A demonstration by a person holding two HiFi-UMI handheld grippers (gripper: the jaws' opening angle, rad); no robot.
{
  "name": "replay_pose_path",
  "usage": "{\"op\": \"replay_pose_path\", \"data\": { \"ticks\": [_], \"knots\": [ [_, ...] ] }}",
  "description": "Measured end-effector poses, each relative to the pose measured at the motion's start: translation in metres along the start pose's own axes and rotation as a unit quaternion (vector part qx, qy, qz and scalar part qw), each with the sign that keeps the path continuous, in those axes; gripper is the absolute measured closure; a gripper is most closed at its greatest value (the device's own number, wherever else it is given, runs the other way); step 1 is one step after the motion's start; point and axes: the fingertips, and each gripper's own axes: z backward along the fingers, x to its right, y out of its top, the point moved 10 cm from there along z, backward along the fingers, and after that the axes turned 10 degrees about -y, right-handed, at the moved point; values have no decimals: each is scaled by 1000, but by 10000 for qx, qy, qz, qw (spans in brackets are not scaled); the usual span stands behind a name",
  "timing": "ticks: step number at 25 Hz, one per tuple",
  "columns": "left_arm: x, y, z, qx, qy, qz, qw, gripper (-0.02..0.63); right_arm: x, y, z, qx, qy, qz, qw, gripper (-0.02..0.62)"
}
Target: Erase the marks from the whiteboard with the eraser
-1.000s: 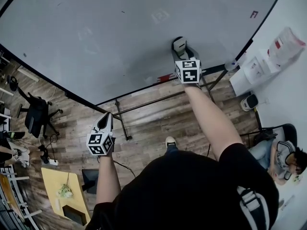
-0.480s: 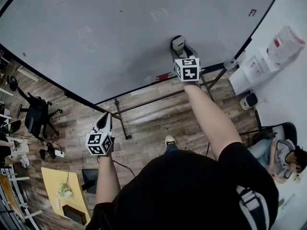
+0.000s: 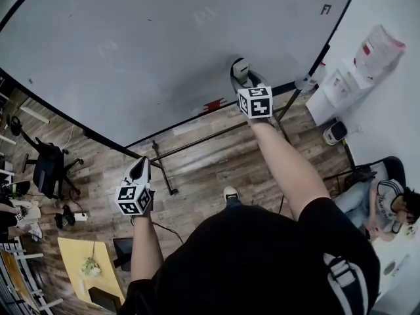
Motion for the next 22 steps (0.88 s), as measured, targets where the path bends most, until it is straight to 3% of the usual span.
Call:
{"op": "replay_pose_path", "data": {
  "ticks": [22],
  "knots": [
    [52,4,20,-24,-330,-349,9988,592,59,-19,121,145,-72,-541,9984,364]
  ]
}}
